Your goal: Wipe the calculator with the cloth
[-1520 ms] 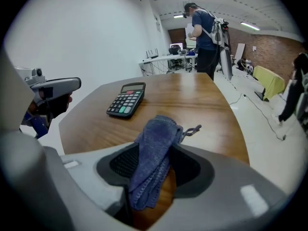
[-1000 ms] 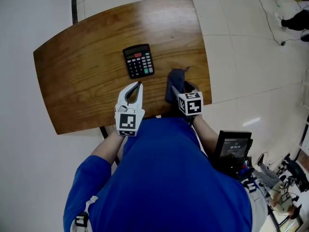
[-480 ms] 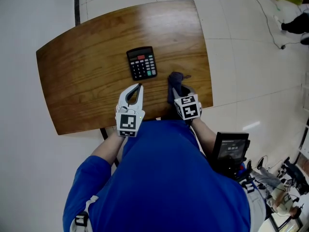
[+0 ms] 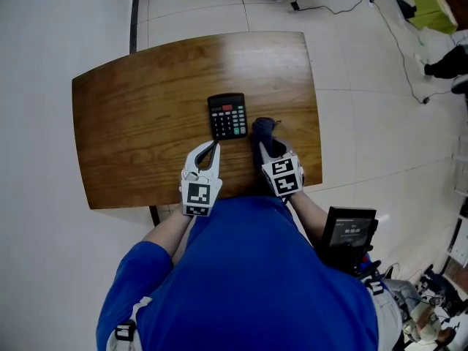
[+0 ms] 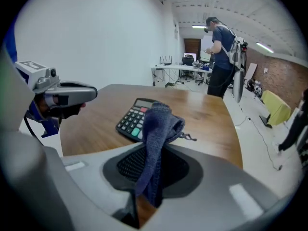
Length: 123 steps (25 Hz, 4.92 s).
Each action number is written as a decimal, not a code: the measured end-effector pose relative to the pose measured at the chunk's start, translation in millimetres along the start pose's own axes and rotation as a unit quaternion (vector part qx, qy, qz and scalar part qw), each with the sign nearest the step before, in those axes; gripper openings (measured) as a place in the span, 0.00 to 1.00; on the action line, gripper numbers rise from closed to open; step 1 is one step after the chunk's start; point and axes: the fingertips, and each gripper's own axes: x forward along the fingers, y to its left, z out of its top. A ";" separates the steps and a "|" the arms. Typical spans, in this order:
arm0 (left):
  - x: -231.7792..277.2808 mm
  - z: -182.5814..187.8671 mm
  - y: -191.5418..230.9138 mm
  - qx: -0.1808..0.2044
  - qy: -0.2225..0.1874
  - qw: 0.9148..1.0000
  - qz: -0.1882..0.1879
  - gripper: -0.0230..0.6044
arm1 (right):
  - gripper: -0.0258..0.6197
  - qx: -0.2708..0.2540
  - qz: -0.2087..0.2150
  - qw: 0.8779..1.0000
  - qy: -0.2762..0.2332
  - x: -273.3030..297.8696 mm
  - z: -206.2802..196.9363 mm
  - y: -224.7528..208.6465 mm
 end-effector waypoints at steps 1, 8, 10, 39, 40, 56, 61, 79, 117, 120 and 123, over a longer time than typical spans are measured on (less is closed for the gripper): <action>-2.1 0.5 1.8 -0.001 -0.001 1.000 0.002 0.05 | 0.18 -0.008 0.000 1.000 -0.007 -0.8 9.1 2.4; -21.6 10.2 15.4 -0.006 -0.017 1.000 0.013 0.05 | 0.18 -0.055 -0.005 0.997 -0.048 -9.5 68.0 23.8; -23.9 16.1 23.2 -0.005 -0.025 1.000 0.016 0.05 | 0.18 -0.066 -0.008 0.996 -0.057 -10.7 85.3 28.9; -4.5 -16.6 47.8 -0.018 0.028 0.999 0.007 0.05 | 0.18 -0.141 0.045 0.989 0.014 102.4 118.3 64.1; -4.6 -16.1 48.1 -0.017 0.029 0.999 0.007 0.05 | 0.18 -0.140 0.045 0.989 0.015 102.4 118.7 64.0; 23.6 -32.1 44.1 -0.007 0.039 0.999 -0.020 0.05 | 0.18 -0.098 0.013 0.995 0.022 101.2 98.4 25.1; 33.2 -38.0 38.3 -0.004 0.042 0.999 -0.032 0.05 | 0.18 -0.072 -0.007 0.997 0.019 99.2 87.1 1.7; 8.0 -44.7 44.4 -0.015 0.054 0.998 -0.007 0.05 | 0.18 -0.114 0.062 0.992 0.007 92.0 105.6 71.4; 13.7 -46.9 41.9 -0.013 0.053 0.998 -0.011 0.05 | 0.18 -0.104 0.036 0.994 0.021 88.8 90.2 47.4; 4.3 -47.8 43.6 -0.016 0.059 0.998 -0.002 0.05 | 0.18 -0.118 0.059 0.991 0.022 91.6 92.5 69.9; -3.3 -47.6 49.9 -0.015 0.064 0.998 0.005 0.05 | 0.18 -0.127 0.074 0.989 0.023 98.1 96.1 86.5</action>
